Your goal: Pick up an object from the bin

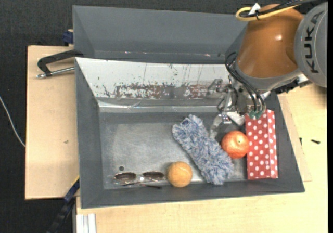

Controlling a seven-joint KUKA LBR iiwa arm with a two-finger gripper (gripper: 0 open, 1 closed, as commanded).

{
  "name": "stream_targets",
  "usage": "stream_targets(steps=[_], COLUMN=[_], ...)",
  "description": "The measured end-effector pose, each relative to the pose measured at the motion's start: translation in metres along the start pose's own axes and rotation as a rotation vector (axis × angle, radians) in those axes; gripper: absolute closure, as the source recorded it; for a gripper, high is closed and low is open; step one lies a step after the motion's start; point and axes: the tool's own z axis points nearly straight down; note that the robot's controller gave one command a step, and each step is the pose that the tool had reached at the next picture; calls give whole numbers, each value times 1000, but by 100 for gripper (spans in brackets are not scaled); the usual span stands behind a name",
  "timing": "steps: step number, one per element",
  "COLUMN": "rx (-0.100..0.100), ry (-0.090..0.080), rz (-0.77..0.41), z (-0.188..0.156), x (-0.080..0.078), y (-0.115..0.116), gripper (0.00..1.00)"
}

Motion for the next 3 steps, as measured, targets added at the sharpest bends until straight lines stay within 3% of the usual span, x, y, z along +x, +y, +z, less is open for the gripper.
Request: stream_targets(steps=[1, 2, 3], rx=[0, 0, 0], ry=[0, 0, 0], rz=[0, 0, 0], z=[0, 0, 0], x=[0, 0, 0], y=[0, 0, 0], gripper=[100, 0, 0])
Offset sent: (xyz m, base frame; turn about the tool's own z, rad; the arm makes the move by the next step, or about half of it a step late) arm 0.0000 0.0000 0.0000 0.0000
